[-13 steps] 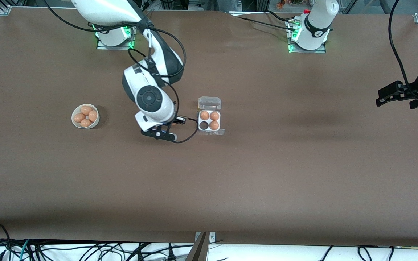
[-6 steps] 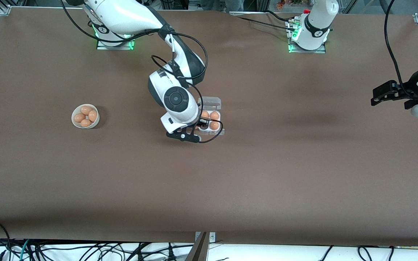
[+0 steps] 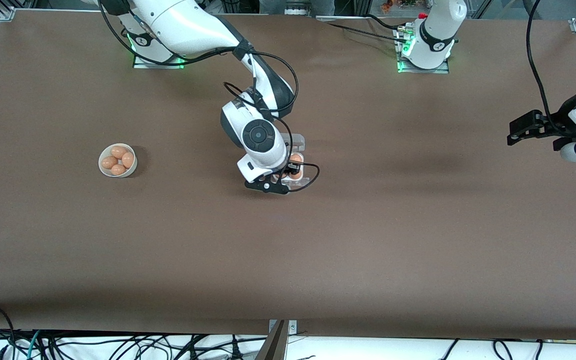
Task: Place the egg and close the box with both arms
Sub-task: 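Release the egg from the right gripper while the left gripper approaches, then move the left gripper to the open carton lid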
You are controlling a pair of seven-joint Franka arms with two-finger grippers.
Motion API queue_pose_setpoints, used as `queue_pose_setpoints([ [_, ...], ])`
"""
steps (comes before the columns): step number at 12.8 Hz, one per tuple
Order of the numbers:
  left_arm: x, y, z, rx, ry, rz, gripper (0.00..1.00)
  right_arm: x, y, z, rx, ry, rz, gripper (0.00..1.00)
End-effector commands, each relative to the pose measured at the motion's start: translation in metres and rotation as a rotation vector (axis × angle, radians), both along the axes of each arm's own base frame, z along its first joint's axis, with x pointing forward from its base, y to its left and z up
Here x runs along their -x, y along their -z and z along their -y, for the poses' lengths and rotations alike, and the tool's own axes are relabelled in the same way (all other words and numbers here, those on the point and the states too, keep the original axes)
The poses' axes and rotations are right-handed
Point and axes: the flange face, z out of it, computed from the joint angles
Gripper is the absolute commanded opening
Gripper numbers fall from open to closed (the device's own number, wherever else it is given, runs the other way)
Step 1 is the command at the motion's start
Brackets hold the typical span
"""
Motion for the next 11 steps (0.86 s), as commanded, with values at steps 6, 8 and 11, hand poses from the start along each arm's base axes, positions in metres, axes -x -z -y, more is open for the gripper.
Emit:
queue_pose_setpoints([
  [6,-0.001,0.014,0.048,-0.023,0.002,-0.031,1.00,0.007,0.016,-0.013,0.002,-0.005,-0.018,0.29],
  [8,-0.006,0.024,0.061,-0.016,-0.003,-0.045,1.00,0.007,0.019,-0.013,0.005,-0.003,-0.021,0.30],
  [11,-0.006,0.034,0.083,-0.012,0.033,-0.063,1.00,0.007,0.019,-0.013,0.007,-0.001,-0.021,0.69],
])
